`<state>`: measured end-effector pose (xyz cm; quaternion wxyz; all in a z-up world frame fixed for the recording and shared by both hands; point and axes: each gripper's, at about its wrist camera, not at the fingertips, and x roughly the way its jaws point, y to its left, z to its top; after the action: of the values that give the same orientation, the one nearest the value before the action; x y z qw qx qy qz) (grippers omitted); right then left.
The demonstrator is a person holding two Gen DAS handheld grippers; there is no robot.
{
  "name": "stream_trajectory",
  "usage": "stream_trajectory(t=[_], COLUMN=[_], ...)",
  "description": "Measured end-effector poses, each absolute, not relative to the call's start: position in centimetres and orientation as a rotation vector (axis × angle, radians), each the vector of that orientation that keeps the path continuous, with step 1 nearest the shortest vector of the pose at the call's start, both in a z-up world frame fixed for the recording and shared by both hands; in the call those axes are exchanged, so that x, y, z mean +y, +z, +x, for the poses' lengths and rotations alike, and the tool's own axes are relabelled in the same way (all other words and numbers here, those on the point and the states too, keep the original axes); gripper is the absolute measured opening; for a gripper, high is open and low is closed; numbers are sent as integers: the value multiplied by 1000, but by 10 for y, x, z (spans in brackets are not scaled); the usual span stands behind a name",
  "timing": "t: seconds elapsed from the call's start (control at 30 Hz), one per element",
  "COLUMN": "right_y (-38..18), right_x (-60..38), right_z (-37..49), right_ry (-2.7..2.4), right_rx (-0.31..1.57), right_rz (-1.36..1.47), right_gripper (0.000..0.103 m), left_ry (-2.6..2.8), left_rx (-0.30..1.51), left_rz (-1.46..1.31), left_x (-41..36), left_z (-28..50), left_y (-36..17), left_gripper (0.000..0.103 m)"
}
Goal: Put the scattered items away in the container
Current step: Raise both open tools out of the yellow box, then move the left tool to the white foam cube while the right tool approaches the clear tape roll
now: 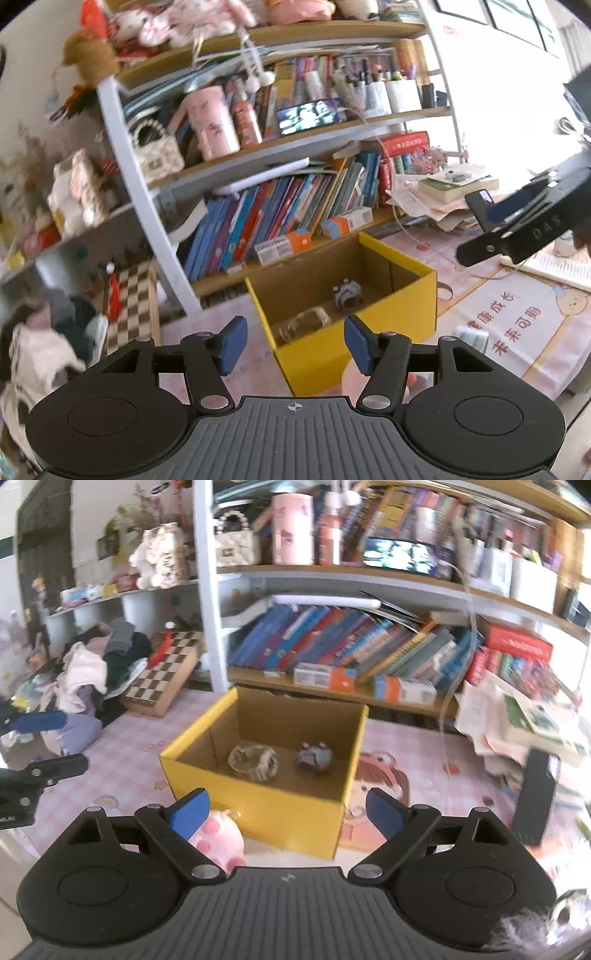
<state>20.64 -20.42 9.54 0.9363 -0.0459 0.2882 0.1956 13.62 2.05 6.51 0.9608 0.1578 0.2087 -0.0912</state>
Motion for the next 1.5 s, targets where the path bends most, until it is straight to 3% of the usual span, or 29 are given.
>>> stream_trajectory(t=[0.9,1.03,1.5], right_y=[16,9,-1], right_x=[-183,-180,-179], right_z=[94,82,72], right_ry=[166,144,150], right_rx=[627,631,667], right_rz=[-94,-92,-87], right_gripper=[95,97,98], left_ry=[-149,-147,-152], left_rx=[533,533,556], left_rz=[178,171,188], left_x=[12,6,-3], left_z=[51,43,32], left_y=[0,-5,-16], left_gripper=[59,66,67])
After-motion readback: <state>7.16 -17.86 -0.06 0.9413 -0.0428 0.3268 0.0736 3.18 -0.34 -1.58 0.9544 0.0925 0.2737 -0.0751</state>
